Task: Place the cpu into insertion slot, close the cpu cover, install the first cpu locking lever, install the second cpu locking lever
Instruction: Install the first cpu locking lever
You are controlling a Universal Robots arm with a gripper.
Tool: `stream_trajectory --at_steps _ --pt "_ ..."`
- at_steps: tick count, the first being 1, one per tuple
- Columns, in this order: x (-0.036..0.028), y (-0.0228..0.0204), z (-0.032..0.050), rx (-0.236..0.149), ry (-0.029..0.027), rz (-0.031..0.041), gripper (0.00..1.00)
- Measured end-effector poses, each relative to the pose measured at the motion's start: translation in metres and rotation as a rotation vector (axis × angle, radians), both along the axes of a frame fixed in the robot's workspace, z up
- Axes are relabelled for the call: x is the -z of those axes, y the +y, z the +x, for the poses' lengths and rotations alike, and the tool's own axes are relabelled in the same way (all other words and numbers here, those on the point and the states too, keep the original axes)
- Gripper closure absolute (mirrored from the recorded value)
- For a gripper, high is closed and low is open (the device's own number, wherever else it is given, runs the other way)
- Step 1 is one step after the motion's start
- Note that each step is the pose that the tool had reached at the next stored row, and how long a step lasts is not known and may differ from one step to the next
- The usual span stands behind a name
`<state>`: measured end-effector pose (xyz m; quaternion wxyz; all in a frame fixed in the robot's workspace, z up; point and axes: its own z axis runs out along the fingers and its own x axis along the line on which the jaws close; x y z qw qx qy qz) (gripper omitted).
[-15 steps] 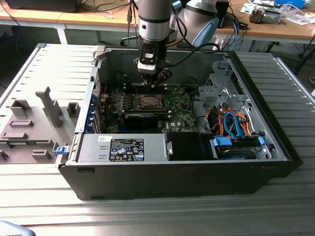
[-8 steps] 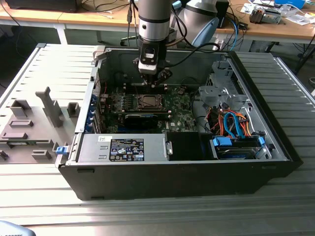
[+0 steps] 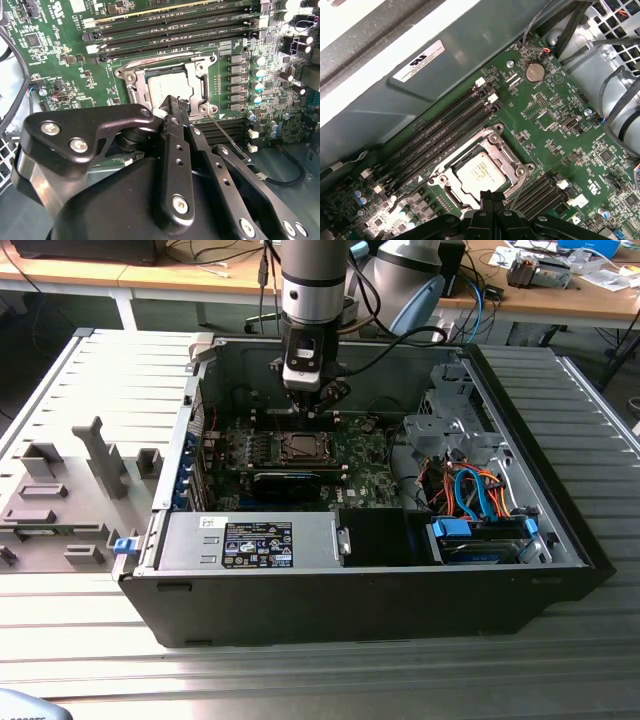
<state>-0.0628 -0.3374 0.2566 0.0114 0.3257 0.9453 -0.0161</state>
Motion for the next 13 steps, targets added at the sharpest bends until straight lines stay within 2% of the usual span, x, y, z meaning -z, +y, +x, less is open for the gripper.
stream_trajectory --at_steps 13 --pt "0.0 0.0 0.0 -0.034 0.0 0.0 0.89"
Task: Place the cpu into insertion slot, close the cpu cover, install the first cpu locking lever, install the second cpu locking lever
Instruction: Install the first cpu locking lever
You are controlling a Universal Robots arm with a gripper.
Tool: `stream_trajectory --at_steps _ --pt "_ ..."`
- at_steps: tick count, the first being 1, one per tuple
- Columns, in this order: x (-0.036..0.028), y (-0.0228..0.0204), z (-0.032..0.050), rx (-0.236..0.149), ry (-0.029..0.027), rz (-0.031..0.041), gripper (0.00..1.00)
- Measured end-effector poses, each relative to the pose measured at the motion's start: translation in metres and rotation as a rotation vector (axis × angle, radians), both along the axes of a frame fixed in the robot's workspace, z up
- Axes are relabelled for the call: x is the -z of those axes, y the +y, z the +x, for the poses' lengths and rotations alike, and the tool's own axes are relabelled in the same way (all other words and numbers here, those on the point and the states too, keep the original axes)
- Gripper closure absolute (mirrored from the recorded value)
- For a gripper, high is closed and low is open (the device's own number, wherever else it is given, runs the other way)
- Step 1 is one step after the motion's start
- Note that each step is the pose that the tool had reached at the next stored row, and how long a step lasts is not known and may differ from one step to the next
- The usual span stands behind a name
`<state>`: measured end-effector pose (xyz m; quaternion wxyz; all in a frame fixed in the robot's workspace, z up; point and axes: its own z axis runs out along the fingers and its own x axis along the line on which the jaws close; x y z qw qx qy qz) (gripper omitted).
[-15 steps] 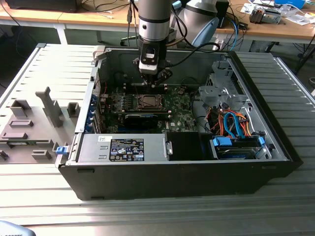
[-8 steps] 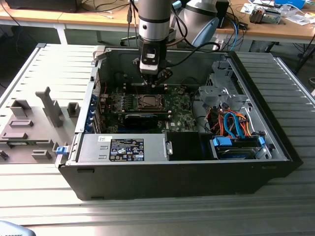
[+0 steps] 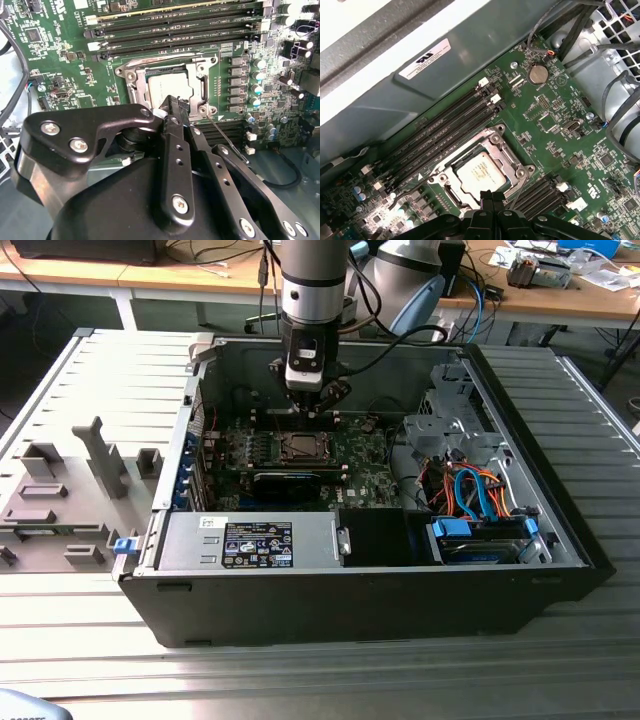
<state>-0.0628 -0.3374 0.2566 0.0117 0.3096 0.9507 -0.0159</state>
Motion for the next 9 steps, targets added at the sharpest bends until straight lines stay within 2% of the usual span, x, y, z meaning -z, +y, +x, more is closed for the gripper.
stream_trajectory --at_steps 9 --pt "0.0 0.0 0.0 -0.017 0.0 0.0 0.89"
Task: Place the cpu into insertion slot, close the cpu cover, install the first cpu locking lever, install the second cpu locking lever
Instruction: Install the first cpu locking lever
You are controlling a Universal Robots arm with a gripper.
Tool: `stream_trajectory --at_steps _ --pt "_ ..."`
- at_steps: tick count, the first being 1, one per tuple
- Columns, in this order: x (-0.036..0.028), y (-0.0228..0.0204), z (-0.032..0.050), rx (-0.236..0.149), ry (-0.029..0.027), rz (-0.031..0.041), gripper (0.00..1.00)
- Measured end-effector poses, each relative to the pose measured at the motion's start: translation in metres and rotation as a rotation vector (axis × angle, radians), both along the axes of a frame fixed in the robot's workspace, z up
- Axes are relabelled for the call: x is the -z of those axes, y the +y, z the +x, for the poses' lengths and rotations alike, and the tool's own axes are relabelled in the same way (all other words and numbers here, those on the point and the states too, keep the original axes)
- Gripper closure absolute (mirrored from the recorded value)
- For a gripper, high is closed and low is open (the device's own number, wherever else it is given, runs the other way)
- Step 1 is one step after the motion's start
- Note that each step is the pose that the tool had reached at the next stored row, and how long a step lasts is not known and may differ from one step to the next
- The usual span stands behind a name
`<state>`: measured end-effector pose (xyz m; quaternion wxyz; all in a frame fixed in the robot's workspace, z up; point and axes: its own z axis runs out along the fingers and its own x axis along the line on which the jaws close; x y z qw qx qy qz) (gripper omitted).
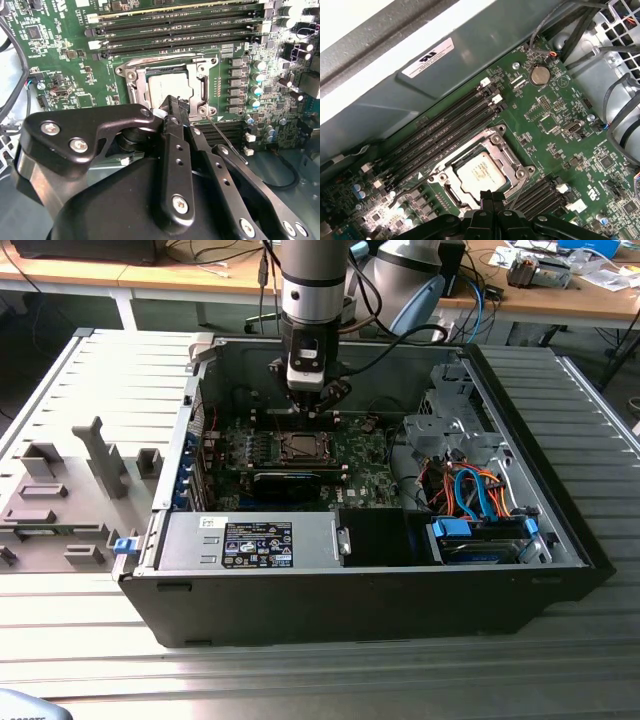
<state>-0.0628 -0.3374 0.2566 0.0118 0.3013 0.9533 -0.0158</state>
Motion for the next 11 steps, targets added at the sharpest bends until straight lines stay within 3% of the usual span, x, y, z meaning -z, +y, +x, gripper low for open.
stream_trajectory --at_steps 11 --pt "0.0 0.0 0.0 -0.021 0.0 0.0 0.89"
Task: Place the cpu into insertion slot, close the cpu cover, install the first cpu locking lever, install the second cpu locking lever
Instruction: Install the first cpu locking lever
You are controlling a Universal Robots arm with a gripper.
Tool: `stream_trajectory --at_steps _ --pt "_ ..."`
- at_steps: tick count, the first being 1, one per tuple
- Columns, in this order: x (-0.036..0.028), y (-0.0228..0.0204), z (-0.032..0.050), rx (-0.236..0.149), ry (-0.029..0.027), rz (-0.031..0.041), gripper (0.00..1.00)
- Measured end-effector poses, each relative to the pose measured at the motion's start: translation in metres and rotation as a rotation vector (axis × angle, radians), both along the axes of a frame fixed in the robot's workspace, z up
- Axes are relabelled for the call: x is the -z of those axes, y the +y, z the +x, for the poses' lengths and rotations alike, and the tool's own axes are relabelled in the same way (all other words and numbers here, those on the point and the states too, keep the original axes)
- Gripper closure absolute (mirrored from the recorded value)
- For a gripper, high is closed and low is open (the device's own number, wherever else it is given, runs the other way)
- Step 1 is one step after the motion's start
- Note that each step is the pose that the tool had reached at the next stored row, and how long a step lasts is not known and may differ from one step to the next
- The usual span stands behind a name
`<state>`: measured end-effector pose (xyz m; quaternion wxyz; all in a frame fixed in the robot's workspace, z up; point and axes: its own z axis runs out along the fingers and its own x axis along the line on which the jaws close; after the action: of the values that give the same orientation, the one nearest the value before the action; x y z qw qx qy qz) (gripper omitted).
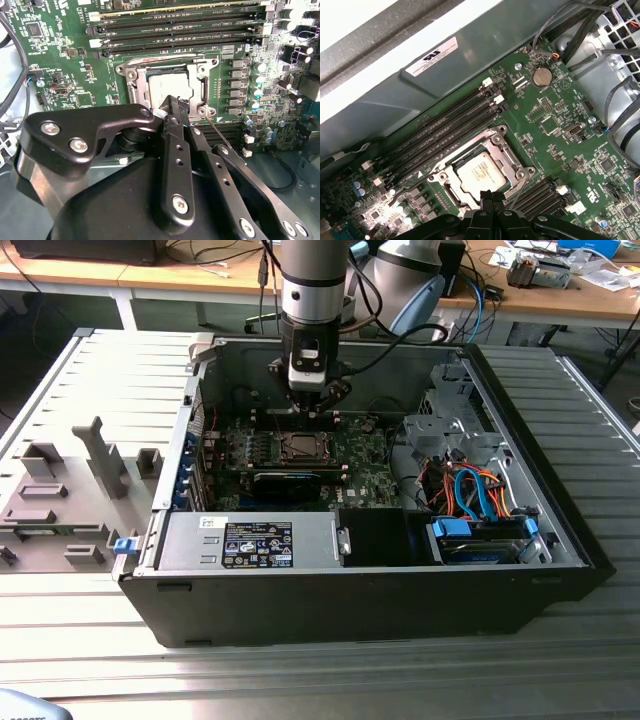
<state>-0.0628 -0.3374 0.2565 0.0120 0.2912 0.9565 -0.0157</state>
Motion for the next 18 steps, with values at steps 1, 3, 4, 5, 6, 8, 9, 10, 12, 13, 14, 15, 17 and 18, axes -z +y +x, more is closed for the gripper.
stream_trajectory --at_steps 1,3,4,5,6,8,9,10,12,13,14,15,17,18 --pt "0.0 0.0 0.0 -0.002 0.0 0.0 0.89" --pt "0.0 0.0 0.0 -0.006 0.0 0.0 0.89" --pt "0.0 0.0 0.0 -0.009 0.0 0.0 0.89" --pt "0.0 0.0 0.0 -0.013 0.0 0.0 0.89" --pt "0.0 0.0 0.0 -0.016 0.0 0.0 0.89" --pt "0.0 0.0 0.0 -0.021 0.0 0.0 0.89" --pt "0.0 0.0 0.0 -0.022 0.0 0.0 0.89" --pt "0.0 0.0 0.0 -0.026 0.0 0.0 0.89" --pt "0.0 0.0 0.0 -0.029 0.0 0.0 0.89" --pt "0.0 0.0 0.0 -0.031 0.0 0.0 0.89" --pt "0.0 0.0 0.0 -0.033 0.0 0.0 0.89" --pt "0.0 0.0 0.0 -0.036 -0.0001 0.0 0.89" --pt "0.0 0.0 0.0 -0.041 0.0 0.0 0.89" --pt "0.0 0.0 0.0 -0.043 0.0 0.0 0.89"
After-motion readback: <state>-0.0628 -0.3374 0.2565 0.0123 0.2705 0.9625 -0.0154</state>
